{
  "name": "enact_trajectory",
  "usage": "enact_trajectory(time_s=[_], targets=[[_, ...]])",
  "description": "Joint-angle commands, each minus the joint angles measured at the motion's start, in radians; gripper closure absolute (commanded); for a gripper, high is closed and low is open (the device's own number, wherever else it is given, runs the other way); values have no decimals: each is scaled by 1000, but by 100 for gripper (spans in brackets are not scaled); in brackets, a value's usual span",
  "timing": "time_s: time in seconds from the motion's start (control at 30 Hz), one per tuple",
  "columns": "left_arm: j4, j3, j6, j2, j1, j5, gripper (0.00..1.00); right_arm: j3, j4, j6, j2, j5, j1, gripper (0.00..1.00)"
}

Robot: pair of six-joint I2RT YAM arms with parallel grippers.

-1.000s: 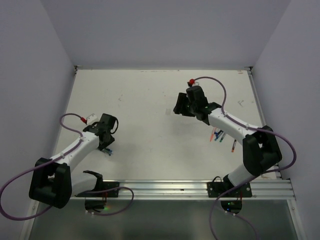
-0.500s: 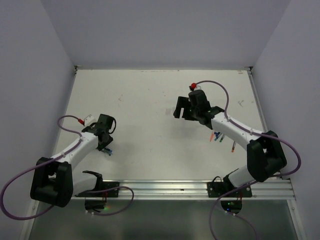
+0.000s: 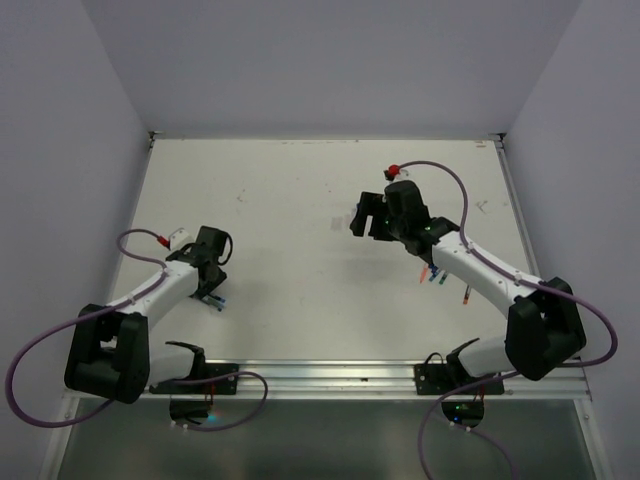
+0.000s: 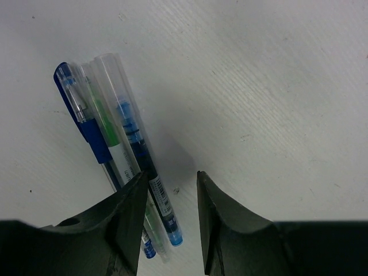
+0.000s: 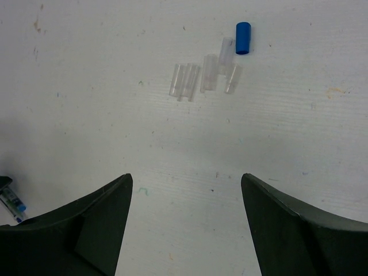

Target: Open the pen caps

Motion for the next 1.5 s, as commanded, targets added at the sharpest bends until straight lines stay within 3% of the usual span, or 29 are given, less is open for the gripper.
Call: enact_trajectory(time_s=[0.0,0.4,0.7,0.8,0.97,1.03,1.13,1.17,1.4,1.47], targets=[[39,-5,6,2,10,-18,58,-11,1,-20,-48,29,6,20],[99,-6,24,76,10,-17,62,-23,-2,-21,-92,47,6,21],[166,14,73,152,10,0,81,-41,-1,-24,-126,67,6,21],[174,41,96,174,11,-8,98,-44,1,-23,-126,67,6,21],[264,70,189,101,10,105,100,-26,-16,-32,-94,31,6,17],[403,38,261,49,10,282,100,-15,-18,-41,-74,-24,6,17],[557,-5,320,-57,4,443,100,-72,88,-23,-76,-175,6,12],[617,-17,319,-109,-2,504,100,-92,173,-4,-83,-240,6,1],[914,-133,217,-234,-58,658,100,-163,508,150,9,-606,6,1],[1039,-175,164,-223,-90,690,100,-216,705,212,15,-658,7,1]])
